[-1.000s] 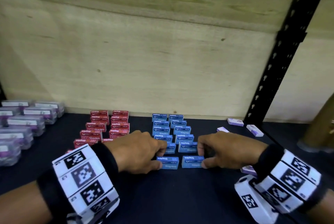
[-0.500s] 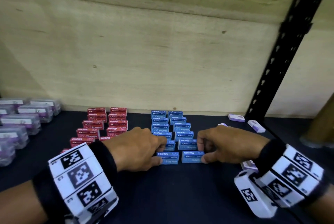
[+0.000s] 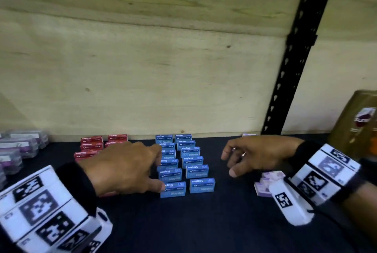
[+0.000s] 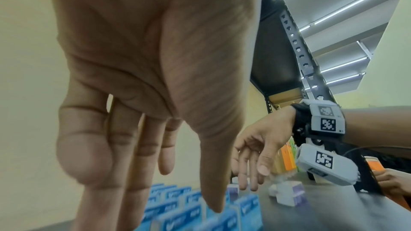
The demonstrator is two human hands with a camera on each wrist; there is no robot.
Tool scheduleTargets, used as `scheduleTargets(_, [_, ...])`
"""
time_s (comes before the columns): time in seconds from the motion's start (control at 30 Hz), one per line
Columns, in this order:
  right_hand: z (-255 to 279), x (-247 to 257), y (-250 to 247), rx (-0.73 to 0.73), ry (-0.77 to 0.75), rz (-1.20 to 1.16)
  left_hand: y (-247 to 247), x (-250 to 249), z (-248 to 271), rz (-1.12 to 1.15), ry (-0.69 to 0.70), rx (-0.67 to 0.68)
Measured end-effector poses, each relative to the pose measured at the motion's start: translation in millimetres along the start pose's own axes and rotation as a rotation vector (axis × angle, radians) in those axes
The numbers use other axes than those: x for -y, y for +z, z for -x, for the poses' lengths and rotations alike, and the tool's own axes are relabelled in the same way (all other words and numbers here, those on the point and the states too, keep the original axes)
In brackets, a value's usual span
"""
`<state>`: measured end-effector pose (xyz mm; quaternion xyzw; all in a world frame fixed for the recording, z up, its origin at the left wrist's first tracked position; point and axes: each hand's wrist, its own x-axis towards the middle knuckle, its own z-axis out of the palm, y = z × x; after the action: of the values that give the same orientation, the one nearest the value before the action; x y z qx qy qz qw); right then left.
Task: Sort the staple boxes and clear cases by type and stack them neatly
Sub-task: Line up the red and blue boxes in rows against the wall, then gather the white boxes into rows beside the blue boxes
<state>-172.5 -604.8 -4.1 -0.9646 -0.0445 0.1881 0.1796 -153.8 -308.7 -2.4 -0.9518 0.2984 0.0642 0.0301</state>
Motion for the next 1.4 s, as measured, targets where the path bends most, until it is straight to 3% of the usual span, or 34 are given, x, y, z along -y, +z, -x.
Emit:
scheduleTargets(0.23, [-20.3,-54.5,-55.1,-0.218,0.149,0.055,-37.7,-25.8,-43.0,-0.075,0.042,-0.057])
scheduleTargets(0.4, [-45.4,-86.3,-73.9,-0.254,0.267,0.188,-47.0,-50.5,-96.1,-0.117,0.164,-0.026])
scheduleTargets(0.6, [-78.2,-107.1,-83.5,-0.174,0.332,0.329,-51.3,-82.3,-164.1,-0.097,0.306,0.011])
scheduleTargets(0.83, [-104.5,-125.7,-84.7,-0.081,0.332,0.346,-46.4,-110.0,-227.4,-0.072,0.431,0.153])
scheduleTargets(0.97, [-106.0,-126.5,-88.0,-0.030,0.329,0.365,-34.8,-118.4,-244.5,-0.026,0.484,0.238])
scheduleTargets(1.13, [-105.8,-126.6,-87.7,0.012,0.334,0.331,-26.4,-121.2,-254.6,-0.014,0.526,0.222])
scheduleTargets(1.4, [-102.6,-129.0,-83.2,-0.027,0.291,0.293,-25.7,-114.3,-248.5,0.008,0.466,0.275])
